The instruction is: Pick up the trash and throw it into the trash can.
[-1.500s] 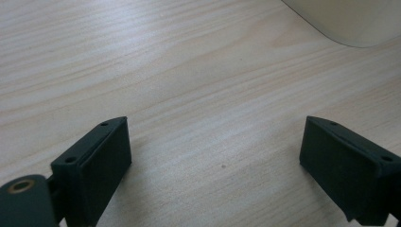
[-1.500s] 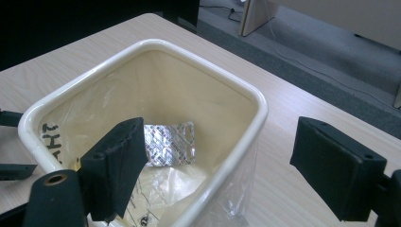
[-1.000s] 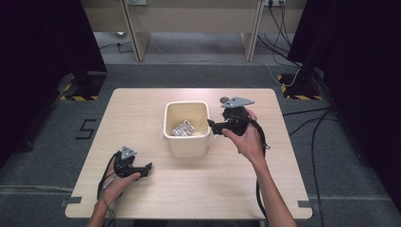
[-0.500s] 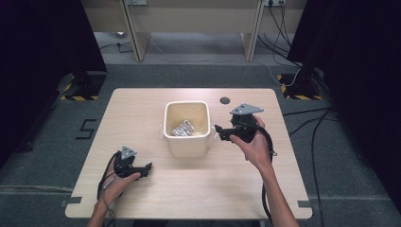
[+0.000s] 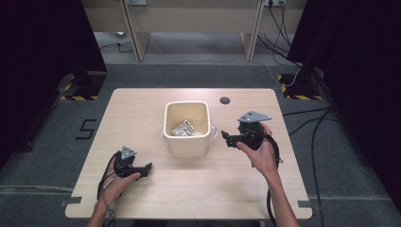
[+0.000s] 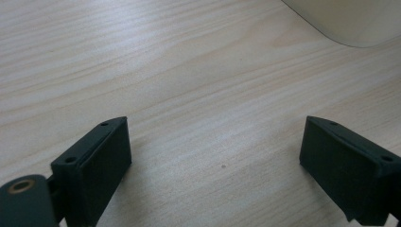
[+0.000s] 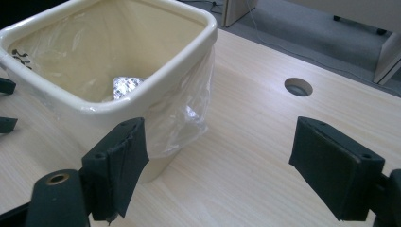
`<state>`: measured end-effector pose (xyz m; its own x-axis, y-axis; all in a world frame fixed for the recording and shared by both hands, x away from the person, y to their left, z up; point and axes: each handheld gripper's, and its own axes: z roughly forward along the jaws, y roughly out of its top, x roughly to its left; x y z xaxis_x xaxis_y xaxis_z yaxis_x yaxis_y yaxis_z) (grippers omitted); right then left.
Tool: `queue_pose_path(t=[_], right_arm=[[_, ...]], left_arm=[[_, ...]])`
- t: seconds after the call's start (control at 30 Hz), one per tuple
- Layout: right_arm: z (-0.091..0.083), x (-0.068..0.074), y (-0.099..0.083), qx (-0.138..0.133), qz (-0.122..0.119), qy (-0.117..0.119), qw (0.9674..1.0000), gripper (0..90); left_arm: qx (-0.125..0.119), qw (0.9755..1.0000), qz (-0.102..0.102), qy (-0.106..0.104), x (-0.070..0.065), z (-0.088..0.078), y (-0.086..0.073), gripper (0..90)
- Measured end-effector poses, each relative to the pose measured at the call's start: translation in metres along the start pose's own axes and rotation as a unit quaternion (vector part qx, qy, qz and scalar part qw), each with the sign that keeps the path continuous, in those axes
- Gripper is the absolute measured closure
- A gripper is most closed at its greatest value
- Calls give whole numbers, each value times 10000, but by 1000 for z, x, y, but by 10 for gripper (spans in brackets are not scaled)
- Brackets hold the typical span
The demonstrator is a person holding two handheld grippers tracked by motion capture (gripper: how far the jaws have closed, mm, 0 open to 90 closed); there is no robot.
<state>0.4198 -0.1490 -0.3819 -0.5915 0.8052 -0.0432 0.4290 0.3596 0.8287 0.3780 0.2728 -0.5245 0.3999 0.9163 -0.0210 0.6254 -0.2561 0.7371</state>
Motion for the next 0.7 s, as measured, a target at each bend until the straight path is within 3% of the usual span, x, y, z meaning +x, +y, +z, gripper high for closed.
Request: queue_pose_path(t=[0.7], right_arm=[[-10, -5, -33, 102, 108, -119, 9998, 192]], left_arm=[[20, 10000, 24, 1, 0, 0, 0, 88]])
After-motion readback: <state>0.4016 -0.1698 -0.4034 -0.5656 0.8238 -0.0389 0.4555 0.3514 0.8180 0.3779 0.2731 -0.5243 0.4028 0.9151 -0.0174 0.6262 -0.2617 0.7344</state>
